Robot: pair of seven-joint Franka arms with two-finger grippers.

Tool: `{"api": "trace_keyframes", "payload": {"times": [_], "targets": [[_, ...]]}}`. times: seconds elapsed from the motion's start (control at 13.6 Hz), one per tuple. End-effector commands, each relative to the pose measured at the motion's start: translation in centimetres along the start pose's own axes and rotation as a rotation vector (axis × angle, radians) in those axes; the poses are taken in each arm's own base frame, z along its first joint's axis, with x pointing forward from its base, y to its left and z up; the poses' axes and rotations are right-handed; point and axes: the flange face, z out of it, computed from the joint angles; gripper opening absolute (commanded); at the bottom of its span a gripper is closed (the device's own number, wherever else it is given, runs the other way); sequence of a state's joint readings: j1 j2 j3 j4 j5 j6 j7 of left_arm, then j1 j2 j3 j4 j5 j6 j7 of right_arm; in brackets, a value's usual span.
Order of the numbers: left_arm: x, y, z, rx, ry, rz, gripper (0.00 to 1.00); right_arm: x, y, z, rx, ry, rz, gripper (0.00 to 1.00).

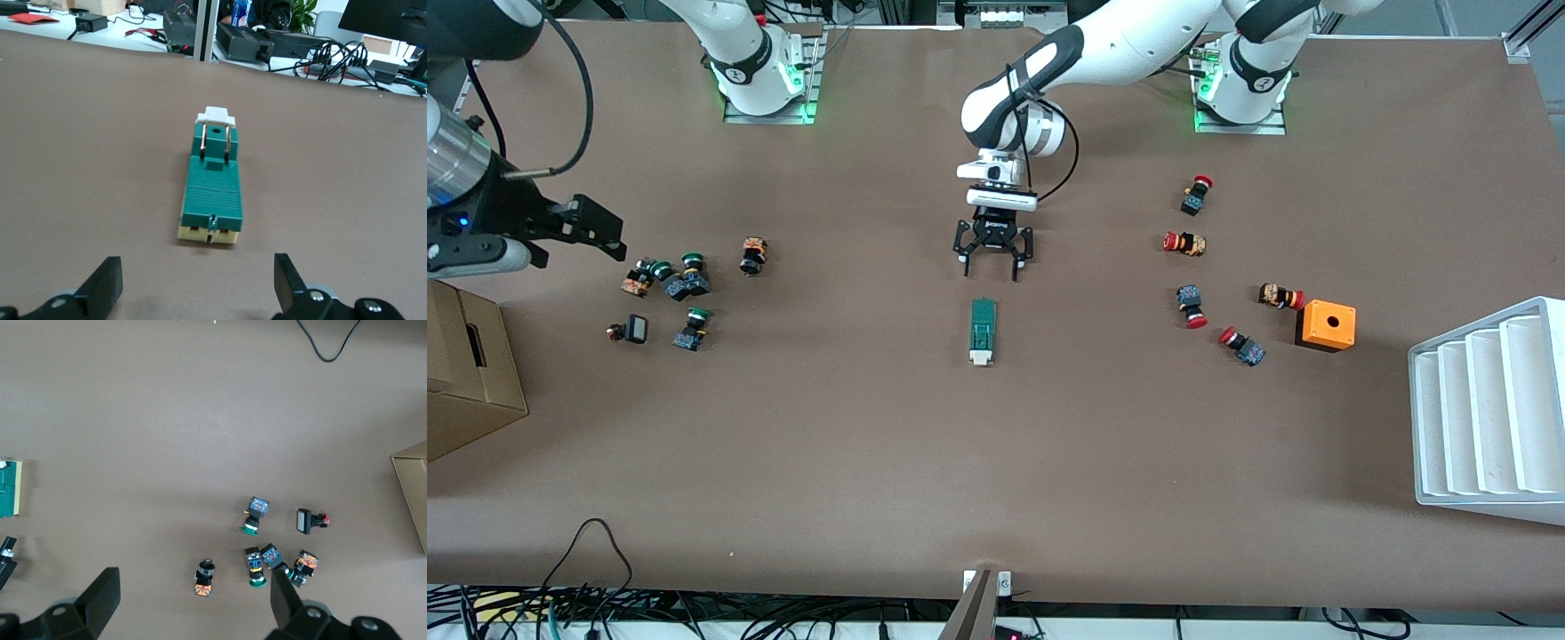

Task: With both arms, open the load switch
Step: 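Lower the left gripper onto the switch base while the right gripper reaches in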

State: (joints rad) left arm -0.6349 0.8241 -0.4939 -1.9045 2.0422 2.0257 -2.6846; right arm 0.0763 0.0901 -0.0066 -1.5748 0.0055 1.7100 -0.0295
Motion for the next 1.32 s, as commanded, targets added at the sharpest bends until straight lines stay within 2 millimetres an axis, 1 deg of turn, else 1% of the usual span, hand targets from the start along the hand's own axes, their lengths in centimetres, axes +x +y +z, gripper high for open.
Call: {"api": "trace_keyframes", "payload": {"times": [0.0, 0.07, 0.15, 0.22, 0.29, 0.37, 0.44, 0.59, 0.74, 0.88, 0.96, 1.03, 1.18, 1.25], "targets": [[-0.2, 1.7, 1.5, -0.045, 0.051, 0.001, 1.00, 1.3, 0.6, 2.1, -0.011, -0.033, -0.024, 1.00], [-0.2, 1.5, 2.5, -0.061, 0.088, 0.045, 1.00, 1.7, 0.6, 3.5, -0.017, -0.057, -0.086, 1.00], [-0.8, 1.2, 3.1, -0.072, 0.110, 0.068, 1.00, 2.1, 0.7, 5.1, -0.017, -0.083, -0.154, 1.00], [-1.2, 0.9, 3.5, -0.077, 0.119, 0.086, 1.00, 2.4, 0.9, 5.9, -0.012, -0.093, -0.182, 1.00], [-1.3, 0.6, 3.7, -0.074, 0.132, 0.094, 1.00, 3.4, 1.0, 6.6, -0.010, -0.090, -0.180, 1.00], [-1.6, -0.2, 4.4, -0.057, 0.151, 0.105, 1.00, 4.7, 0.8, 7.0, -0.006, -0.080, -0.187, 1.00], [-2.2, -0.2, 4.3, -0.070, 0.155, 0.122, 1.00, 5.9, 0.7, 7.4, -0.003, -0.078, -0.179, 1.00], [-2.4, -0.5, 4.7, -0.077, 0.165, 0.139, 1.00, 8.4, 0.3, 8.8, 0.065, -0.063, -0.083, 1.00], [-2.1, -0.1, 4.7, -0.080, 0.170, 0.135, 1.00, 11.0, -0.3, 10.6, 0.128, -0.055, 0.063, 0.99], [-2.0, 0.2, 4.7, -0.081, 0.178, 0.162, 1.00, 13.2, -1.5, 12.5, 0.180, -0.054, 0.216, 0.99], [-1.5, 0.6, 5.0, -0.080, 0.187, 0.164, 1.00, 14.0, -2.2, 13.7, 0.190, -0.062, 0.272, 0.99], [-2.0, 0.4, 5.2, -0.076, 0.183, 0.168, 1.00, 14.7, -3.4, 14.9, 0.193, -0.061, 0.323, 0.99], [-2.2, -0.1, 6.2, -0.085, 0.200, 0.193, 1.00, 15.6, -7.0, 17.2, 0.196, -0.048, 0.447, 0.99], [-2.3, -0.2, 6.6, -0.089, 0.205, 0.200, 1.00, 15.9, -9.2, 18.6, 0.218, -0.052, 0.518, 0.99]]}}
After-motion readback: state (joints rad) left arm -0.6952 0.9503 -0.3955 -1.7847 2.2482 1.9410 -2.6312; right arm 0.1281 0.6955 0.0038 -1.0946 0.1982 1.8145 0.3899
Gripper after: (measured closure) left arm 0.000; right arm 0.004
